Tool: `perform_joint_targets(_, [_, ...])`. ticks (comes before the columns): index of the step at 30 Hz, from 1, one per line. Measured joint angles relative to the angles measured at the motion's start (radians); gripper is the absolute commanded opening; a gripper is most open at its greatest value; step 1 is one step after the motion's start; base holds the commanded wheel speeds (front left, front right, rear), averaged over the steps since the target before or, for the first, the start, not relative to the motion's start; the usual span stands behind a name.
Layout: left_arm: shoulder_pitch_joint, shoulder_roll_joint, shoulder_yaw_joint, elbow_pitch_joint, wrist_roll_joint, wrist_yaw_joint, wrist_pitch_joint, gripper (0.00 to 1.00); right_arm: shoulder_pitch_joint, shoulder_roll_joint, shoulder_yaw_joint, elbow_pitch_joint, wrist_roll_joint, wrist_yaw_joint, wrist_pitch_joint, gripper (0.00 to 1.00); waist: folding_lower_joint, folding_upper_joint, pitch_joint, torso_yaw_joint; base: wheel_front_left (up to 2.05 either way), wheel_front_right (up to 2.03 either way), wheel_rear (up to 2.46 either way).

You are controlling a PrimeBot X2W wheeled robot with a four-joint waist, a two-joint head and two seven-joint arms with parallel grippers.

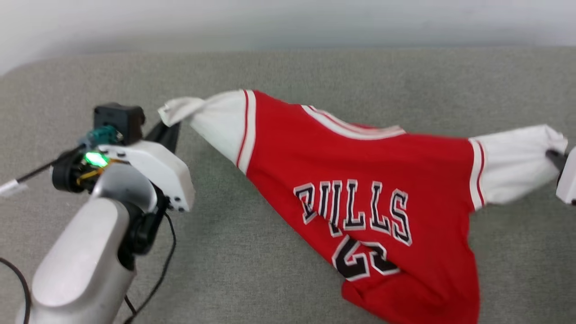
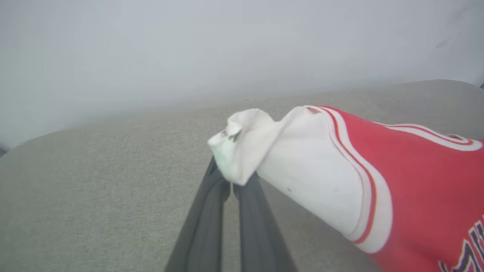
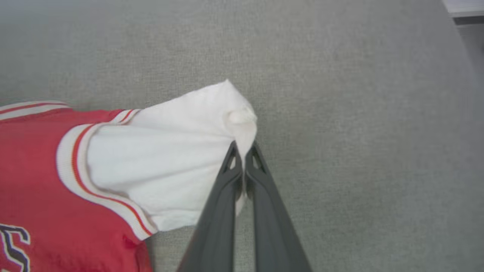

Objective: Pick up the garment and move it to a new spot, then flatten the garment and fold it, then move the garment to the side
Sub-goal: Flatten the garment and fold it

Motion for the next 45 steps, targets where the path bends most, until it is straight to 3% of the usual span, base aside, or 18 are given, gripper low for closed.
perform_joint_targets(9, [-0.206, -0.039, 0.035, 0.157, -0.007, -0.036, -0.059, 0.0, -0.147, -0.045, 0.07, 0.009, -0.054, 0.0, -0.137, 0.0, 0.0, 0.0, -0.096, -0.018, 0.0, 0.0, 0.0])
perform_joint_targets(16, [-0.428, -0.085, 0.061, 0.349, -0.024, -0.091, -0.134, 0.0, -0.35, -0.059, 0.1, 0.071, -0.096, 0.0, -0.27, 0.0, -0.0001, 0.0, -0.077, -0.022, 0.0, 0.0, 0.0])
perform_joint_targets(31, [-0.94, -0.048, 0.128, 0.558, 0.037, -0.143, -0.369, 0.0, -0.86, -0.074, 0.198, 0.142, -0.138, 0.0, -0.527, 0.0, 0.0001, 0.0, 0.155, -0.052, 0.0, 0.0, 0.0])
perform_joint_targets(38, [-1.07, -0.029, 0.127, 0.613, 0.056, -0.162, -0.408, 0.0, -0.972, -0.072, 0.266, 0.194, -0.116, 0.0, -0.593, 0.0, 0.0001, 0.0, 0.273, -0.07, 0.0, 0.0, 0.0])
perform_joint_targets(45, [-1.07, -0.034, 0.124, 0.674, 0.046, -0.18, -0.435, 0.0, -0.982, -0.056, 0.335, 0.27, -0.077, 0.0, -0.638, 0.0, 0.0002, 0.0, 0.362, -0.08, 0.0, 0.0, 0.0])
